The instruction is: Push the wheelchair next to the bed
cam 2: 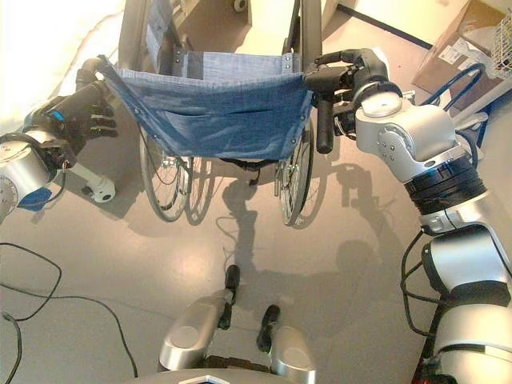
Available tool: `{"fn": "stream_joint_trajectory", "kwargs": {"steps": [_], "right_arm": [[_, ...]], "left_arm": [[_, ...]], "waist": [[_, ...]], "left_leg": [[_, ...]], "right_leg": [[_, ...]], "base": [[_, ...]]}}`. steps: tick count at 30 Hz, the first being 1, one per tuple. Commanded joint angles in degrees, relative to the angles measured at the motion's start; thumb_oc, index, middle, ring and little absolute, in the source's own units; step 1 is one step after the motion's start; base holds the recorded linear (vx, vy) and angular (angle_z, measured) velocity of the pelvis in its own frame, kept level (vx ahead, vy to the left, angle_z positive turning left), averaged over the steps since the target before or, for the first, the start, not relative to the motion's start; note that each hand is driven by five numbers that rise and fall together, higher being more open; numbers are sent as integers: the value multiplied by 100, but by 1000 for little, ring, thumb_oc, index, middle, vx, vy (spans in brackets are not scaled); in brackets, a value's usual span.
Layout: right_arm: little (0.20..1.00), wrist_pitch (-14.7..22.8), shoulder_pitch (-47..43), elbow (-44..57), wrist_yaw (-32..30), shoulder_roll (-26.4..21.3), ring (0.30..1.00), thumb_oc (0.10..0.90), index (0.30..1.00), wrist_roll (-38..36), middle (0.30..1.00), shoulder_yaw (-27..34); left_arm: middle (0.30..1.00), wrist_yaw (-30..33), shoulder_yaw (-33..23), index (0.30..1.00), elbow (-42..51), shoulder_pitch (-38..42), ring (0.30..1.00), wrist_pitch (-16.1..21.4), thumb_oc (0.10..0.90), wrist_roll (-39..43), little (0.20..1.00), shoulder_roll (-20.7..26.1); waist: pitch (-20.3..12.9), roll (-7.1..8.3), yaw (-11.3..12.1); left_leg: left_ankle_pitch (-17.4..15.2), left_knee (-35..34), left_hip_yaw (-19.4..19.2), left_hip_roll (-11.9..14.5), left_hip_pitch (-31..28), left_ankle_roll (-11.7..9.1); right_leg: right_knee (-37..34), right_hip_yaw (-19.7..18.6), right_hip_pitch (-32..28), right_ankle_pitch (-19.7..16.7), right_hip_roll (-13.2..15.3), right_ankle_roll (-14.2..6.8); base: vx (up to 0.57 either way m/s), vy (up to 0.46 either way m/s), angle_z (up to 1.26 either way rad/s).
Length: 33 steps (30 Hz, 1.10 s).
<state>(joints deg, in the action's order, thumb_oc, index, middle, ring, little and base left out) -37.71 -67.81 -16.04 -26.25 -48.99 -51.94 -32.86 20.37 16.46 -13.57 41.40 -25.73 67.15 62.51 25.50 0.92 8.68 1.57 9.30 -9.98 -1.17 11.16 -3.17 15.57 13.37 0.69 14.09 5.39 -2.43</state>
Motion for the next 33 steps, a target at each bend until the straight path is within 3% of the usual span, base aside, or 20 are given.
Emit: {"fn": "stream_joint_trajectory", "kwargs": {"steps": [1,2,7,8,9,12,15,16,18,19,20,21,23,24,27,29,33], "right_arm": [[300,678,-85,995,459,717,300,400,300,-347,300,-747],[300,676,-74,986,447,730,300,400,300,-359,300,-755],[300,573,36,1138,256,776,300,400,300,-381,300,-751],[300,530,65,1228,245,759,300,400,300,-369,300,-745],[300,511,103,1304,211,739,300,400,300,-400,300,-736],[300,484,302,1498,127,687,300,400,300,-478,300,-664],[300,586,453,1426,174,683,300,400,300,-550,300,-625],[300,719,573,1380,216,647,300,400,300,-562,300,-607],[300,783,650,1407,212,544,300,400,300,-632,300,-557],[300,868,671,1377,154,492,300,400,300,-719,300,-523],[300,868,674,1378,153,490,300,400,300,-721,300,-517],[300,891,680,1376,77,543,300,400,300,-755,300,-492],[300,839,658,1402,34,588,300,400,300,-769,300,-483],[300,777,618,1418,-1,656,300,400,300,-759,300,-466],[300,643,665,1544,-134,685,300,400,300,-764,300,-393],[300,662,483,1416,-91,770,300,400,300,-615,300,-419],[300,816,400,1257,-93,825,300,400,300,-446,300,-417]], "left_arm": [[300,-127,-229,300,-629,1403,300,1096,400,55,300,-514],[300,-157,-215,300,-670,1425,300,1094,400,34,300,-531],[300,-281,-228,300,-746,1293,300,1108,400,35,300,-547],[300,-396,-332,300,-731,1083,300,1195,400,3,300,-560],[300,-439,-398,300,-684,957,300,1227,400,-4,300,-559],[300,-456,-599,300,-434,605,300,1168,400,-17,300,-550],[300,-582,-712,300,-388,478,300,1025,400,-71,300,-536],[300,-573,-536,300,-423,636,300,995,400,-61,300,-493],[300,-523,-367,300,-396,820,300,944,400,34,300,-417],[300,-522,-217,300,-420,1043,300,877,400,45,300,-390],[300,-523,-203,300,-427,1059,300,878,400,46,300,-390],[300,-520,-77,300,-498,1242,300,867,400,3,300,-411],[300,-534,3,300,-596,1344,300,917,400,10,300,-438],[300,-547,-17,300,-636,1379,300,947,400,-6,300,-468],[300,-503,-46,300,-603,1328,300,992,400,-25,300,-552],[300,-333,-124,300,-576,1347,300,1124,400,24,300,-609],[300,-287,-35,300,-727,1536,300,1140,400,14,300,-745]], "waist": [[-690,23,-525],[-690,1,-538],[-714,-219,-414],[-705,-291,-298],[-700,-334,-243],[-696,-396,-132],[-804,-372,-103],[-845,-347,-107],[-872,-306,-75],[-874,-283,-57],[-876,-275,-51],[-852,-276,-30],[-856,-271,13],[-843,-283,16],[-806,-306,-83],[-676,-309,-179],[-518,-294,-330]], "left_leg": [[-42,2836,169,82,220,-123],[-5,2726,235,94,203,-153],[404,256,607,418,-95,-243],[874,-619,711,633,-22,-383],[1140,-869,734,738,69,-453],[1530,-1011,613,898,332,-536],[1167,-839,472,879,281,-444],[894,-391,420,779,366,-336],[681,-28,450,630,471,-240],[535,136,472,474,474,-120],[532,142,469,469,483,-116],[421,181,536,276,398,3],[335,171,498,145,301,80],[294,98,460,78,181,113],[239,5,517,-25,-31,91],[170,-148,551,-127,-197,116],[134,-264,558,-199,-273,238]], "right_leg": [[-1128,-2,164,-1551,-9,37],[-1117,-9,151,-1538,-40,39],[-1234,-99,-101,-1356,-162,-98],[-1443,-184,-340,-1283,-180,-137],[-1498,-211,-471,-1233,-205,-136],[-1418,-249,-839,-954,-236,-112],[-1141,-269,-926,-728,-98,-208],[-823,-261,-961,-582,17,-267],[-576,-233,-952,-493,103,-323],[-89,-204,-779,-517,208,-414],[-68,-206,-764,-505,217,-418],[516,-196,-576,-772,363,-486],[744,-58,-530,-953,490,-491],[760,-18,-426,-1011,509,-468],[119,141,-184,-710,162,-282],[-600,228,201,-1158,224,-320],[-821,-148,479,-1520,208,-411]], "base": [[209,22,9],[265,125,16],[305,231,7],[476,348,-31],[507,345,-50],[419,281,-31],[360,278,-32],[336,294,-53],[291,258,-30],[212,198,-28],[280,303,-19],[209,241,6],[245,276,19],[205,226,1],[166,138,-28],[-33,55,-38],[0,-54,29]]}}
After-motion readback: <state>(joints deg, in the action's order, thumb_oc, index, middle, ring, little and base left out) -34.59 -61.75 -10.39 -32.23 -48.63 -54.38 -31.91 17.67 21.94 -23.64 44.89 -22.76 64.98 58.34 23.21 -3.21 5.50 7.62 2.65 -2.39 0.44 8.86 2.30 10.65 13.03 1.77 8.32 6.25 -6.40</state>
